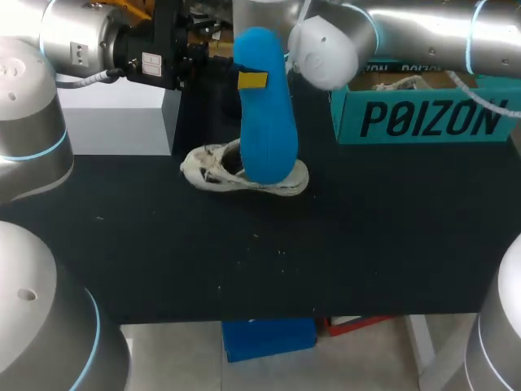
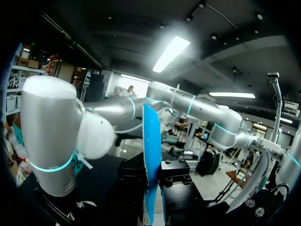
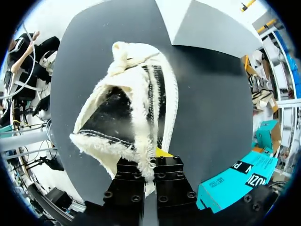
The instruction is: Take the shoe out of the shoebox, open the shoe tongue, remove and reinsert the insole, then place the shoe into the shoebox
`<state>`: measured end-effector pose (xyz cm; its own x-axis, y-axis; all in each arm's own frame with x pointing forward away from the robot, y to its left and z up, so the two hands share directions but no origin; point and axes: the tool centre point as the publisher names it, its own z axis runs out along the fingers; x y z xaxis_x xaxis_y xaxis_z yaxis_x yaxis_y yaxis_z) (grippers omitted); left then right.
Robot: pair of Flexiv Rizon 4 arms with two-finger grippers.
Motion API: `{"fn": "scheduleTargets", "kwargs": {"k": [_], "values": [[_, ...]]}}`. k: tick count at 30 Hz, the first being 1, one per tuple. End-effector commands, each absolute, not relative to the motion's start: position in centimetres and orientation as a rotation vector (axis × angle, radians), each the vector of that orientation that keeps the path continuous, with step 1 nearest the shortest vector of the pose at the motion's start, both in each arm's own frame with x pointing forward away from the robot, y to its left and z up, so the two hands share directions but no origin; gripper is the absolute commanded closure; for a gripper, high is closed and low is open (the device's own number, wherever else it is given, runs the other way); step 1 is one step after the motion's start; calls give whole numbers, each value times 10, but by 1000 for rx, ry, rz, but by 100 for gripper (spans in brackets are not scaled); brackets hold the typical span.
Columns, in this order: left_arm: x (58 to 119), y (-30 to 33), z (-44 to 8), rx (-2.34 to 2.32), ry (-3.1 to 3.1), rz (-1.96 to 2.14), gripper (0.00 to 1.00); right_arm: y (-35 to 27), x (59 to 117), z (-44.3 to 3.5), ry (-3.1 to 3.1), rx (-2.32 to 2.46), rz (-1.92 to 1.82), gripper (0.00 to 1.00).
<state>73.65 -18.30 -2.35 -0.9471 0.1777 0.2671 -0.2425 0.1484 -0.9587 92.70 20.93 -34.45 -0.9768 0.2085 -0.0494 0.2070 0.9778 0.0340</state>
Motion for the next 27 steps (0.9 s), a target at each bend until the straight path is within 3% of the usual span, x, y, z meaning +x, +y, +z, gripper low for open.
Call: {"fn": "scheduleTargets", "kwargs": {"k": [1, 10, 27], "values": [[736, -184, -24, 66, -2118, 1862, 100, 190, 927, -304, 2965, 745, -6, 100], [736, -184, -24, 66, -2118, 1862, 100, 172, 933, -294, 2648, 1568, -156, 100], [736, -184, -24, 66, -2118, 1862, 100, 165, 903, -299, 2238, 2231, -3, 100]]}}
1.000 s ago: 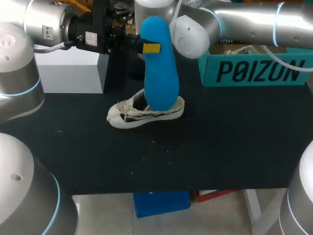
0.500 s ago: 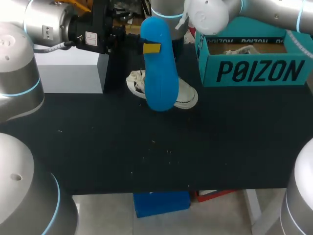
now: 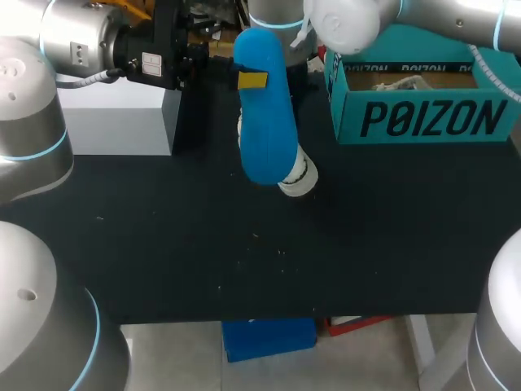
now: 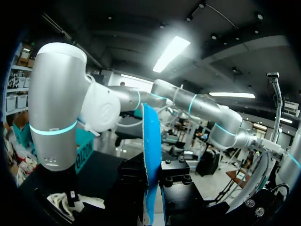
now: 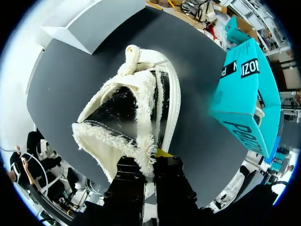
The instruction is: Take the shoe out of the shoebox, open the shoe tongue, remove and reinsert the insole, then place the shoe into the shoebox
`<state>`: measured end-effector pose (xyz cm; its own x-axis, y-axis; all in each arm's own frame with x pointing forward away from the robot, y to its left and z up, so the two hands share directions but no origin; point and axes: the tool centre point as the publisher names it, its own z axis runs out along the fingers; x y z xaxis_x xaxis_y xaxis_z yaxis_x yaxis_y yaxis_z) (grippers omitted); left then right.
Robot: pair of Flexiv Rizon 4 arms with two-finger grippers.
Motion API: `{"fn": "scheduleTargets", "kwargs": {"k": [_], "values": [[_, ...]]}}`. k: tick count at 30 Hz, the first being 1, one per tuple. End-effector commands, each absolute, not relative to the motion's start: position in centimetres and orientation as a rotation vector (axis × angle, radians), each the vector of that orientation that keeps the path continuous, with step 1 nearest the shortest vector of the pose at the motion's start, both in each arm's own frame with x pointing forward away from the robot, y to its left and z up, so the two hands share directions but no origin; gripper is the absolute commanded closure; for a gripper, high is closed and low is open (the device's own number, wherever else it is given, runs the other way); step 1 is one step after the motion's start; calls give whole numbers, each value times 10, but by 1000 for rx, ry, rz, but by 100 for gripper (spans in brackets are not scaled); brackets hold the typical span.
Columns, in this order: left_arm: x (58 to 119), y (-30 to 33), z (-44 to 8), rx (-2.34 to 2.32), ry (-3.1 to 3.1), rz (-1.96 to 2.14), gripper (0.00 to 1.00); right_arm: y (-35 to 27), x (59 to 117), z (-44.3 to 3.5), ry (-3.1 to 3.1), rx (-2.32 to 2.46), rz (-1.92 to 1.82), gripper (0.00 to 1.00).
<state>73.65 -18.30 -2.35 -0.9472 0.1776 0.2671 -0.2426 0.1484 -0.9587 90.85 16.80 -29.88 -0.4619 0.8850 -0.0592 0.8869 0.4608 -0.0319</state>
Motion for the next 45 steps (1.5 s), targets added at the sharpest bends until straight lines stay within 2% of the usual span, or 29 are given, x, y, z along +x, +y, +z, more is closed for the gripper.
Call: {"fn": "scheduleTargets", "kwargs": {"k": [1, 9, 17, 45], "values": [[736, -184, -24, 66, -2118, 1862, 100, 165, 901, -300, 2222, 2249, 8, 100], [736, -184, -24, 66, -2118, 1862, 100, 169, 891, -314, 2157, 2333, 91, 100], [736, -184, -24, 66, -2118, 1862, 100, 177, 886, -332, 2288, 2202, 146, 100], [736, -184, -24, 66, -2118, 1862, 100, 183, 869, -386, 2412, 2180, 146, 100]]}}
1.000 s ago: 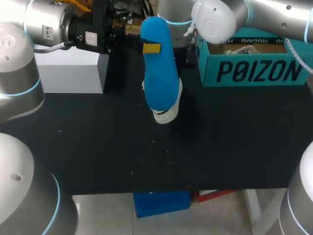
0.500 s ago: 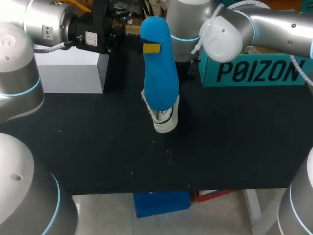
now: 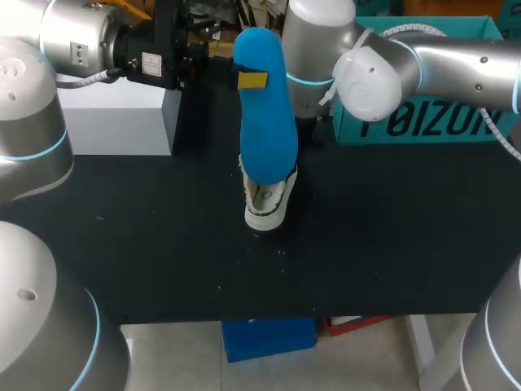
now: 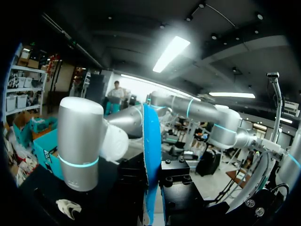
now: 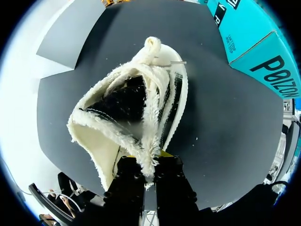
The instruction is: Take the shoe out of the shoebox, open the shoe tongue, remove and reinsert the insole, then place the shoe into the shoebox
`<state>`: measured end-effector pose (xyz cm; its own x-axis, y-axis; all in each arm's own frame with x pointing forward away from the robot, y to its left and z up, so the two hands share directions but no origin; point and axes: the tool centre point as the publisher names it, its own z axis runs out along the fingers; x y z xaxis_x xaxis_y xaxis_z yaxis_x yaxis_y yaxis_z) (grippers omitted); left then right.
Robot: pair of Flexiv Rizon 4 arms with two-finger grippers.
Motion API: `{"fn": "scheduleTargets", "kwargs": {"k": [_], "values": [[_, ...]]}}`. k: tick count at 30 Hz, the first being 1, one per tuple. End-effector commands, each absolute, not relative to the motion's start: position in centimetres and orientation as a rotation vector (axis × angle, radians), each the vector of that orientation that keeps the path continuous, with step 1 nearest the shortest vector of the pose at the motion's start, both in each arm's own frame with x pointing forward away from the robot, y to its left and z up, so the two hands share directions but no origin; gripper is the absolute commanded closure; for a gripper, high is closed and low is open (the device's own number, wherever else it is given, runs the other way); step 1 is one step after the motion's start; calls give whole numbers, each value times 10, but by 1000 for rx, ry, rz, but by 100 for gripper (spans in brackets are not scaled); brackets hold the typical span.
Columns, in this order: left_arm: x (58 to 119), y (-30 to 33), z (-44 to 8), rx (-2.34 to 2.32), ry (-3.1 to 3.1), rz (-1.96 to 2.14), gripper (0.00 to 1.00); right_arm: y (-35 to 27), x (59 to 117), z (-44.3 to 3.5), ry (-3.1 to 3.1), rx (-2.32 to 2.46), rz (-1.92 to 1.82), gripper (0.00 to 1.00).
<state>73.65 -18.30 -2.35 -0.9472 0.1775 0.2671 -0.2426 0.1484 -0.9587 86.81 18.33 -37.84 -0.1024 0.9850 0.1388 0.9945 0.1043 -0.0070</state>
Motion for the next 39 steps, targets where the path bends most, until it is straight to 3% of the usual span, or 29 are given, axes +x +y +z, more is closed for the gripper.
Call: {"fn": "scheduleTargets", "kwargs": {"k": [1, 8, 9, 11, 12, 13, 30, 39], "values": [[736, -184, -24, 66, -2118, 1862, 100, 182, 869, -387, -2240, -2032, -135, 100], [736, -184, -24, 66, -2118, 1862, 100, 177, 865, -395, -2228, -2052, -127, 100], [736, -184, -24, 66, -2118, 1862, 100, 177, 864, -395, -2228, -2052, -129, 94], [736, -184, -24, 66, -2118, 1862, 100, 177, 862, -395, -2225, -2051, -137, 62], [736, -184, -24, 66, -2118, 1862, 100, 176, 861, -395, -2220, -2053, -135, 23], [736, -184, -24, 66, -2118, 1862, 100, 176, 861, -394, -2206, -2056, -140, 0], [736, -184, -24, 66, -2118, 1862, 100, 144, 848, -349, -1879, -1941, -459, 0], [736, -184, -24, 66, -2118, 1862, 100, 132, 844, -308, -1768, -1746, -877, 0]]}}
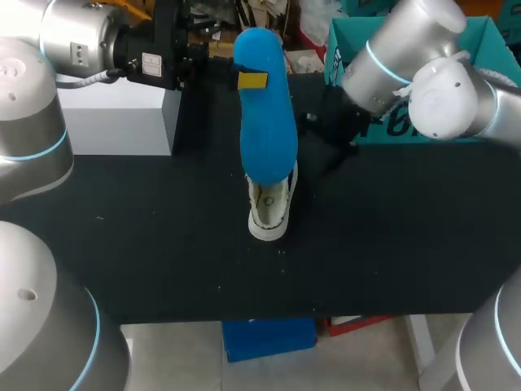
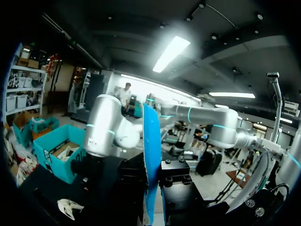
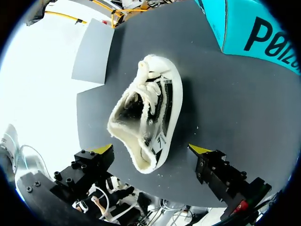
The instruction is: Take the shoe out of the shoebox, open the shoe tongue, remove and reinsert the insole, then place the shoe into the shoebox
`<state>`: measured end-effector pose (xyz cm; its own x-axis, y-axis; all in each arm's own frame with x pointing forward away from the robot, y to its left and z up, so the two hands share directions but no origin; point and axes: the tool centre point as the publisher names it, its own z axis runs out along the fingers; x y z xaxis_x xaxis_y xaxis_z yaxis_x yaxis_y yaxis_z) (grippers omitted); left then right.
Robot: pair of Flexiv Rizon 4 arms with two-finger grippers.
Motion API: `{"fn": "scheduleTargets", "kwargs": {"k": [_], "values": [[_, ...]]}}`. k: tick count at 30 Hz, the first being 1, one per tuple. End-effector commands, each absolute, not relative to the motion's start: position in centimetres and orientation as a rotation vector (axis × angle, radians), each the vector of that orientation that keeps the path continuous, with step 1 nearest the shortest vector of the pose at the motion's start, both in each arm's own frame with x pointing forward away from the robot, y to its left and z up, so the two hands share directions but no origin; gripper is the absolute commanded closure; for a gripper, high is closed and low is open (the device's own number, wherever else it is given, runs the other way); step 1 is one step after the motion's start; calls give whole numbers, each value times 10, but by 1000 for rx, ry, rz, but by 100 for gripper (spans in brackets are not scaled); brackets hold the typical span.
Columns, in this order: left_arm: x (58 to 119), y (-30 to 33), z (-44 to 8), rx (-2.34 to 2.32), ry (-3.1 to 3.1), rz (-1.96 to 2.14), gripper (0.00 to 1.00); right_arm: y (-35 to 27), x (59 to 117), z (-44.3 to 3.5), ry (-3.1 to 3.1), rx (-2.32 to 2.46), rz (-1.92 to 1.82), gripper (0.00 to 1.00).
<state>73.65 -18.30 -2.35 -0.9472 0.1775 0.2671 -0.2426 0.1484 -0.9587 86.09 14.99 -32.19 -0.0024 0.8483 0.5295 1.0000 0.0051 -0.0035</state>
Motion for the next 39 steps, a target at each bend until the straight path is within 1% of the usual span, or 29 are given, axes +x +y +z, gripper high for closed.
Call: {"fn": "scheduleTargets", "kwargs": {"k": [1, 15, 19, 24, 30, 39], "values": [[736, -184, -24, 66, -2118, 1862, 100, 132, 844, -308, -1768, -1746, -877, 0], [736, -184, -24, 66, -2118, 1862, 100, 132, 844, -308, -1768, -1746, -877, 0], [736, -184, -24, 66, -2118, 1862, 100, 122, 837, -305, -1596, -1623, -1033, 0], [736, -184, -24, 66, -2118, 1862, 100, 116, 838, -296, -1508, -1546, -1135, 0], [736, -184, -24, 66, -2118, 1862, 100, 115, 840, -288, -1437, -1467, -1211, 0], [736, -184, -24, 66, -2118, 1862, 100, 119, 846, -279, -1455, -1461, -1225, 0]]}}
